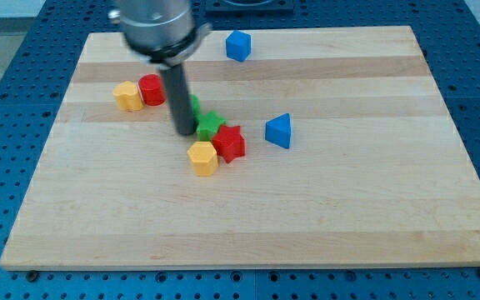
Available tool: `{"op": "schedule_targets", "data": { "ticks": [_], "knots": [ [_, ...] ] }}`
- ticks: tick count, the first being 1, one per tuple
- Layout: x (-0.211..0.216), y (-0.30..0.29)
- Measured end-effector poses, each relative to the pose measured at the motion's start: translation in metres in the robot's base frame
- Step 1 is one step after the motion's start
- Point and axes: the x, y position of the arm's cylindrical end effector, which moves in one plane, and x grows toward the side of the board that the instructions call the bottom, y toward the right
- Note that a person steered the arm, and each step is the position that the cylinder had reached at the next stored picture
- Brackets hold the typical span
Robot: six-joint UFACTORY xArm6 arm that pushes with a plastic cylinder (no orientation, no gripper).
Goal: Keep arm on right to yellow hexagon
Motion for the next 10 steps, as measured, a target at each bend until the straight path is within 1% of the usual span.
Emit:
{"op": "schedule_targets", "data": {
  "ticks": [1, 2, 3, 4, 5, 6, 7, 8, 9, 10],
  "knots": [
    [-0.013, 0.01],
    [0.024, -0.007],
    [0.058, -0.046],
    [0.091, -0.048],
    [0.137, -0.01],
    [0.128, 0.044],
    [0.079, 0.03],
    [0.043, 0.001],
    [0.036, -0.027],
    [0.074, -0.008]
  ]
}}
